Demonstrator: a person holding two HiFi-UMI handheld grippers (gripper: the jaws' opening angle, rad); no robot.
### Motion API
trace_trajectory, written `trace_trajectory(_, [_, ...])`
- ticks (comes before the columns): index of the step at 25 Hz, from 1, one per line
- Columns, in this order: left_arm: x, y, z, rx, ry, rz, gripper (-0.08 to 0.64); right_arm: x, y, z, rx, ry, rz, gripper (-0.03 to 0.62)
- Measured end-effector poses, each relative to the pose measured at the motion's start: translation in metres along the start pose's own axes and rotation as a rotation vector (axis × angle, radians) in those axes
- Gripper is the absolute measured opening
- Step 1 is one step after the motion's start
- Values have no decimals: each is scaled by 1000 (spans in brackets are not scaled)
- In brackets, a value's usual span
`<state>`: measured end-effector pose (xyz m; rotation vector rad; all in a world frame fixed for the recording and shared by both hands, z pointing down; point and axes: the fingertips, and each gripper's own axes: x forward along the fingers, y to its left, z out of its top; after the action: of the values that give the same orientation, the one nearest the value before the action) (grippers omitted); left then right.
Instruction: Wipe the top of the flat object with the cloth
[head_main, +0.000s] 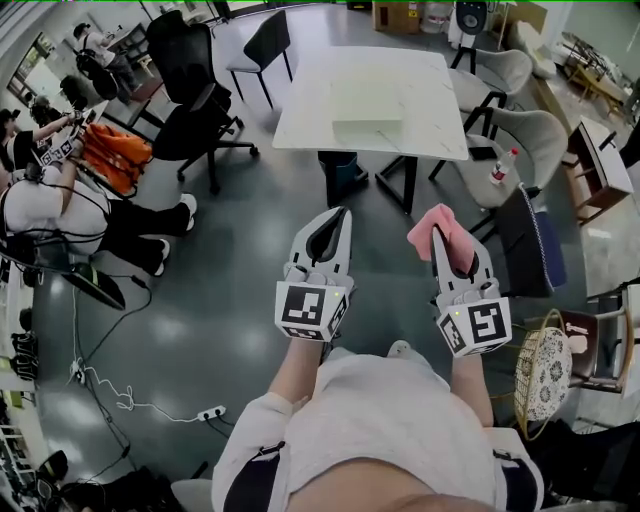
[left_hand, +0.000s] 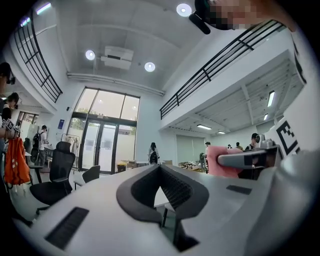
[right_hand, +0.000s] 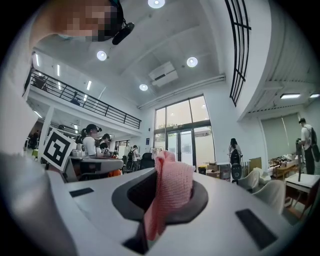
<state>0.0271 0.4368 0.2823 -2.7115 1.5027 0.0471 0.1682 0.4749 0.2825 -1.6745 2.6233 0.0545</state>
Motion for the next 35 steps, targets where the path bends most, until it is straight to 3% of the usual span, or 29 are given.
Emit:
trace_trajectory(20, [5, 113, -12, -22, -8, -33, 15, 84, 54, -9, 9, -13, -46, 31])
trace_trajectory(25, [34, 120, -19, -56, -6, -23, 15, 106, 31, -13, 14, -7, -37, 31])
trace_trajectory(35, [119, 137, -7, -15, -36, 76, 15, 182, -50, -3, 6, -46, 44, 31])
